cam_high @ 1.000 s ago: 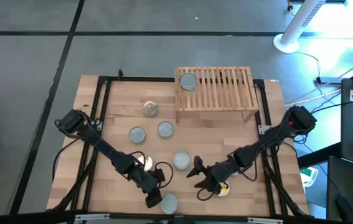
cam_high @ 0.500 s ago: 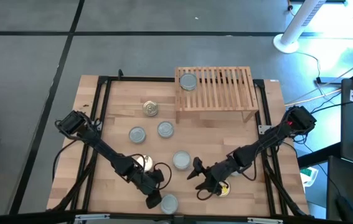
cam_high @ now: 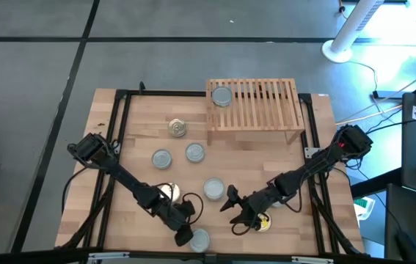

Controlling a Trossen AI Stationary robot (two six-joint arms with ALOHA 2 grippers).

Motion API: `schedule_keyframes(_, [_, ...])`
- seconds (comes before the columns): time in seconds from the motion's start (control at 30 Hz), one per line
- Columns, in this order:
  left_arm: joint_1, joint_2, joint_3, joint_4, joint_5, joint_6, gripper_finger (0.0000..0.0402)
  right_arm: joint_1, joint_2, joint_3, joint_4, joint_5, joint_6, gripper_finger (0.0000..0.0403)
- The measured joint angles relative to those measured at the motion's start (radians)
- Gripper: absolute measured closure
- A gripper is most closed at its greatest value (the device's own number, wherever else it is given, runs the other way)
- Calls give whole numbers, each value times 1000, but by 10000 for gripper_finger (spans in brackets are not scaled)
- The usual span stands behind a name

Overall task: Stack canned seafood by type on shelf
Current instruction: Stack the green tuna can on top of the green tuna can on the shelf

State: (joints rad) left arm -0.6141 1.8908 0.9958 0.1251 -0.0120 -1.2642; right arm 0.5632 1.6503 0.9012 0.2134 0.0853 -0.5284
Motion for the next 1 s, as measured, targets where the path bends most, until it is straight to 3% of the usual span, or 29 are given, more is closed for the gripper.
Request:
schedule_keyframes(0.63, [5, 18, 2, -30, -8, -13, 278, 0, 122, 0, 107, 2, -157, 111])
schedule_keyframes(1.0, [8, 18, 3, -18, -7, -13, 368, 0, 122, 0, 106, 10, -158, 111])
